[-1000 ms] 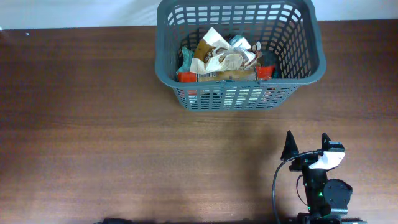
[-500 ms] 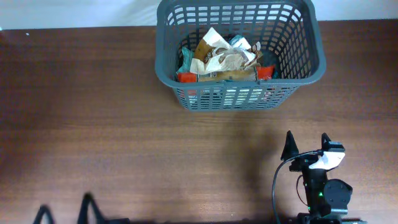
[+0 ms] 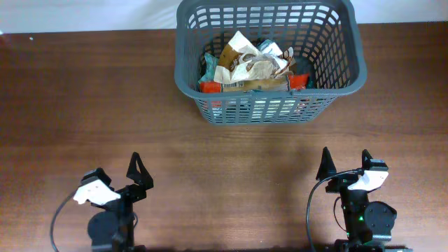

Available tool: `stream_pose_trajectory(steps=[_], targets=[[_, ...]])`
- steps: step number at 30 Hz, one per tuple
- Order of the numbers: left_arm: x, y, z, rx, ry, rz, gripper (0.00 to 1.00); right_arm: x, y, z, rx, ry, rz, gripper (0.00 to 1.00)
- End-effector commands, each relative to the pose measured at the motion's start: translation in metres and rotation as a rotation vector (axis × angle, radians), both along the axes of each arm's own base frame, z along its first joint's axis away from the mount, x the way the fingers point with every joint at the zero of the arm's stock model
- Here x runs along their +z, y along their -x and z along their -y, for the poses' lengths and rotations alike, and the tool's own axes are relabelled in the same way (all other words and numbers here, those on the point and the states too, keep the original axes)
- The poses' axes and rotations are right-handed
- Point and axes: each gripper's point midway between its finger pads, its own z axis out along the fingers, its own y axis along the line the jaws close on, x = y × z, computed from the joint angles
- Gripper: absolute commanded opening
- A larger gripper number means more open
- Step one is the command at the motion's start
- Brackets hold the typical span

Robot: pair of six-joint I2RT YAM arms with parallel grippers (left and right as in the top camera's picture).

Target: Pack container

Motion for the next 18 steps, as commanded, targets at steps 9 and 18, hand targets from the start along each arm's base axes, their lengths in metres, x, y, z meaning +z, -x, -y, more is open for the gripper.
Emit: stream_pose_trajectory(steps=[9,18], targets=[[-0.0206,0.0012,-0.0202,0.106,-0.072,-0.039,0.99,-0.0018,0.0001,-0.0017,0.007,-0.011,-0.002,0.99],[-0.0207,0.0012,-0.0202,0.106,-0.072,-0.039,0.99,-0.0019,0.0002,-0.0017,0.006,-0.011,-0.003,0.99]])
